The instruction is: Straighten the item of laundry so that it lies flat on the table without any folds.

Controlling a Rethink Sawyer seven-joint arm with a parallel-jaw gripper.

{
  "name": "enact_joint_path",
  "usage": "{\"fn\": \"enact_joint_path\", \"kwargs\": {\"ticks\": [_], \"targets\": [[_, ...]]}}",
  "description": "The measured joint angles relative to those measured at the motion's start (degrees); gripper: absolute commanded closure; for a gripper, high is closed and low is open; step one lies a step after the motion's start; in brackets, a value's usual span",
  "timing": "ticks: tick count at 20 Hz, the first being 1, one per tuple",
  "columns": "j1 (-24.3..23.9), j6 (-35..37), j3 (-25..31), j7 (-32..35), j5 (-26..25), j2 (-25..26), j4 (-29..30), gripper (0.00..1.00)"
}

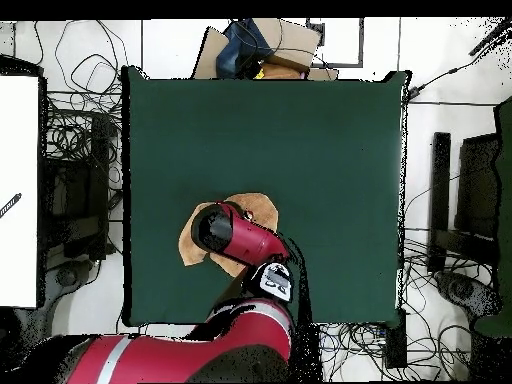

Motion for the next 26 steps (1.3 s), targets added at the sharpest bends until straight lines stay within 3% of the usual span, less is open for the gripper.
{"fn": "enact_joint_path", "kwargs": {"ticks": [16, 26], "targets": [[0.79, -0.02, -0.93, 0.0, 0.01, -4.53, 3.07, 1.0], [4.93, 3.61, -4.32, 0.0, 0.67, -6.66, 4.13, 1.0]]}}
